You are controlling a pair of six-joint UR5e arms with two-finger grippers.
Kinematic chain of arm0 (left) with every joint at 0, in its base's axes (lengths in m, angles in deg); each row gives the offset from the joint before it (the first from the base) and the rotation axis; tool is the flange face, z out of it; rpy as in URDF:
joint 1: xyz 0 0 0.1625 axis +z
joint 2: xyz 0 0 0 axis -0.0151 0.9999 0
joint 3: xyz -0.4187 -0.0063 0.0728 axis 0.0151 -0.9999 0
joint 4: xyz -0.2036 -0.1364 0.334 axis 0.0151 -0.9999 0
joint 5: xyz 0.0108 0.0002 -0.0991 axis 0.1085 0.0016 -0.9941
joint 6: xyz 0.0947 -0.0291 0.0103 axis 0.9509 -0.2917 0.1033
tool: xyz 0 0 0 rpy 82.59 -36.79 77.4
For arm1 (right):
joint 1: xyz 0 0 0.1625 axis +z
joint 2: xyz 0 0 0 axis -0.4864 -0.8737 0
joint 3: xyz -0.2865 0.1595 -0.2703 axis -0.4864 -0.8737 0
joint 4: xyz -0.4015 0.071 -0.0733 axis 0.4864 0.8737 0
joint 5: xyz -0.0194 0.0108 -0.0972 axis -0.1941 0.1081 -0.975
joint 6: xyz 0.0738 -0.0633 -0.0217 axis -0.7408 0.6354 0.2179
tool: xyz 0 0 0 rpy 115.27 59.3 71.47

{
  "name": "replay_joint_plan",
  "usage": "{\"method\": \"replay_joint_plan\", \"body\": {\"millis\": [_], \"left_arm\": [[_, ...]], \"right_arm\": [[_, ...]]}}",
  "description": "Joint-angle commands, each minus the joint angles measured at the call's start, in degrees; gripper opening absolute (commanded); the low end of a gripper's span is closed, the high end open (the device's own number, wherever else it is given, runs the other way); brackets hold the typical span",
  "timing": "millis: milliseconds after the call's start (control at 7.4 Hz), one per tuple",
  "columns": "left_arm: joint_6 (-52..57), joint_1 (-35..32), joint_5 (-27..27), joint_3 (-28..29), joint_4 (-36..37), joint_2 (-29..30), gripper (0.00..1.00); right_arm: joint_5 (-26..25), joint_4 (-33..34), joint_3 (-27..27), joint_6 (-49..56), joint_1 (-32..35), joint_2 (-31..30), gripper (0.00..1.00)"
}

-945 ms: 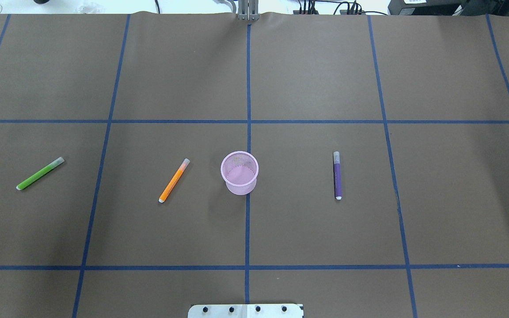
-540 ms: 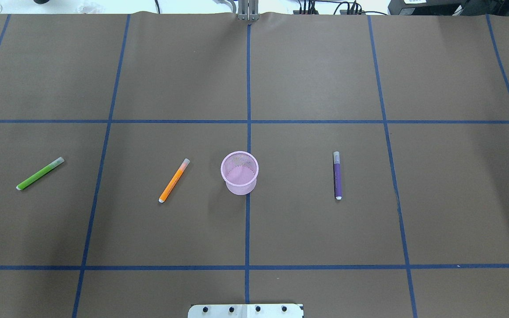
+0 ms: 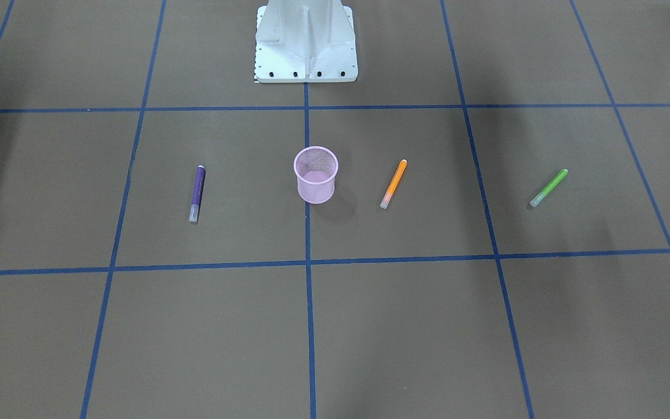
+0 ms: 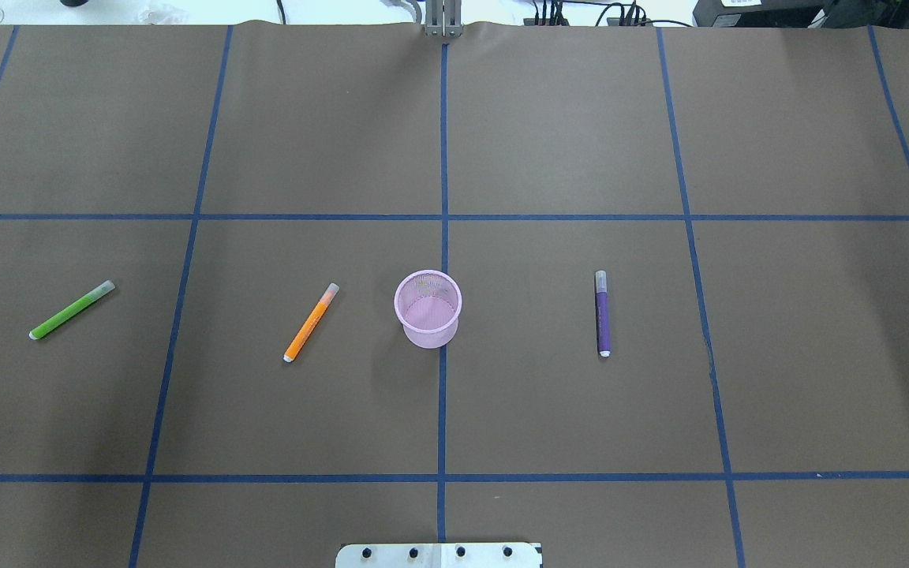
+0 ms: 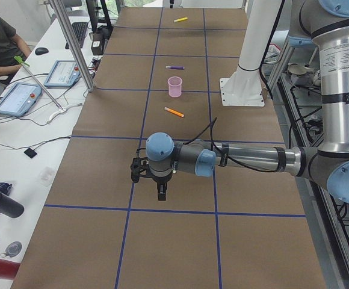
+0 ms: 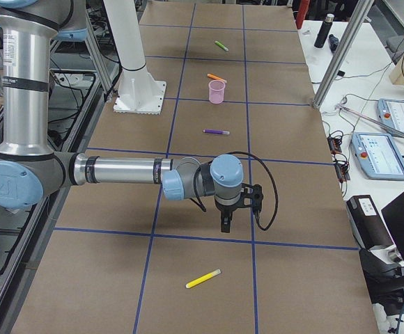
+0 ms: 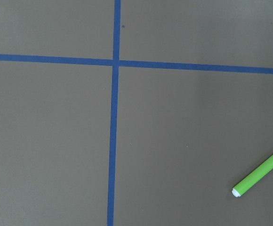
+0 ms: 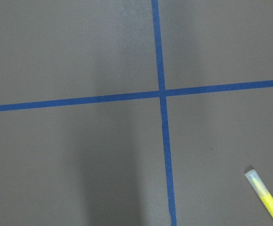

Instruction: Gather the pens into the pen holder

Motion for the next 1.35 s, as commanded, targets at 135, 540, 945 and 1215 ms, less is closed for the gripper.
{"method": "replay_joint_plan", "body": {"millis": [135, 540, 945, 1215], "left_arm": [[-0.57, 0.27, -0.11, 0.43, -2.16, -0.12, 1.00], [-0.13, 0.36, 1.55, 1.04, -4.79, 0.23, 1.00], [-0.22, 0.97, 2.71, 2.54, -6.46, 1.90, 1.00], [-0.30, 1.41, 2.71, 2.63, -6.47, 2.25, 1.00]], "right_arm": [[-3.19, -2.06, 0.21, 0.24, -5.57, 0.18, 1.00], [-7.52, -1.98, -3.54, 16.84, -6.39, -2.53, 0.99], [-7.52, -2.50, -11.54, 32.70, -2.80, -2.45, 0.98], [-7.44, -2.50, -15.86, 36.81, -1.29, -1.75, 0.98]]}}
